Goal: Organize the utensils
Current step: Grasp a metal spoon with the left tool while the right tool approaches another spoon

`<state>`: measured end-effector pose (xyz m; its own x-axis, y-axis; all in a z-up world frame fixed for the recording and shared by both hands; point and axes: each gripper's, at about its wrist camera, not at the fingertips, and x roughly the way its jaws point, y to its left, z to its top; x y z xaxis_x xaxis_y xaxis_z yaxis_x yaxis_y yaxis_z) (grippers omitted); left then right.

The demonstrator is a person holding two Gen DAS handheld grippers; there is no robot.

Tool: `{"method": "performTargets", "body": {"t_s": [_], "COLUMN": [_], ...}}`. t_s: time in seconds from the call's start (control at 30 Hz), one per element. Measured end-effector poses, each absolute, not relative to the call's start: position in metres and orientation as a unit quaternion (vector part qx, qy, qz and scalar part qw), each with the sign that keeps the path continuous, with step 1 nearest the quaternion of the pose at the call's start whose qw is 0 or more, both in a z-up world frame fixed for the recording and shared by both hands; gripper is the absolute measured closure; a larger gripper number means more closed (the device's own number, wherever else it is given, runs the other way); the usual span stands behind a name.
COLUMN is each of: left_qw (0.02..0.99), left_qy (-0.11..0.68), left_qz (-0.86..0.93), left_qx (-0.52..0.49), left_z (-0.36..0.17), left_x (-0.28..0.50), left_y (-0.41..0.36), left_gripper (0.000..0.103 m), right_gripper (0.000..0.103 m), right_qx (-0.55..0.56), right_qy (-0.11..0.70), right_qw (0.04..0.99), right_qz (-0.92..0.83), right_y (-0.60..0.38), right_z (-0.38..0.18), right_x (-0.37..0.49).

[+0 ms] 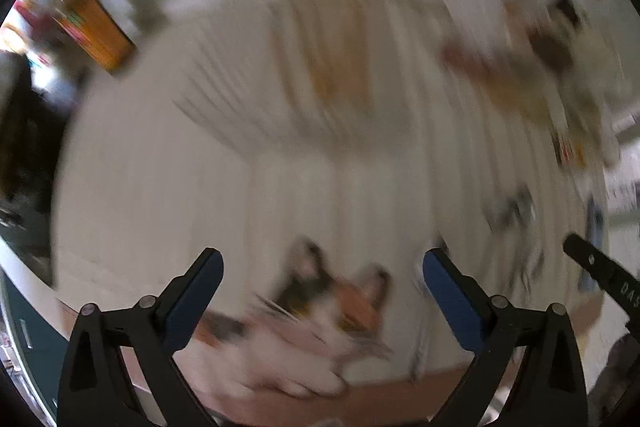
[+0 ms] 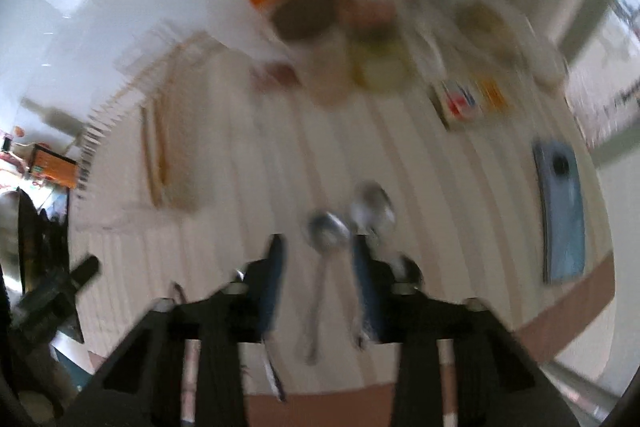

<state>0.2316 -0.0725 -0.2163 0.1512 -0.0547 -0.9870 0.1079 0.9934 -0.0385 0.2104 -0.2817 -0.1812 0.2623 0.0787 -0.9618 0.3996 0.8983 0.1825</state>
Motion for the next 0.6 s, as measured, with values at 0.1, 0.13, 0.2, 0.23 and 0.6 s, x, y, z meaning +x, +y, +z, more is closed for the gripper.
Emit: {"method": "performTargets", "body": {"t_s": [0.1,0.13,0.2,0.23,0.6], "left_qw": [0.721,0.709,0.695,0.689,0.704], "left_qy": [0.687,0.698,0.71,0.715,0.69], "left_qz": [-0.089,-0.099,-0.107,-0.109,-0.11], "left_qx": [0.022,0.026,0.04,0.048,0.127], "left_z": [-0.249,-0.26,-0.275,-0.282,-0.29], "left_x": [0.213,0.209,0.202,0.198,0.184], "left_y": [-0.105,-0.114,-0.131,-0.138,-0.175], "left_gripper": [0.019,0.024,0.042,0.046,0.098], "right_gripper": [0.073,0.073,0.073,0.073,0.073], "right_qx": [0.219,0.224,0.233,0.236,0.272], "right_qy": [0.611,0.616,0.622,0.625,0.622], "right_qw": [0.753,0.746,0.738,0.734,0.722], "right_qz": [-0.112,-0.115,-0.119,-0.122,-0.132], "right_y": [-0.298,-0.304,-0.314,-0.319,-0.352], "right_z": [-0.201,-0.208,-0.218,-0.223,-0.245], "right_x": [0.185,0.177,0.165,0.159,0.125]}}
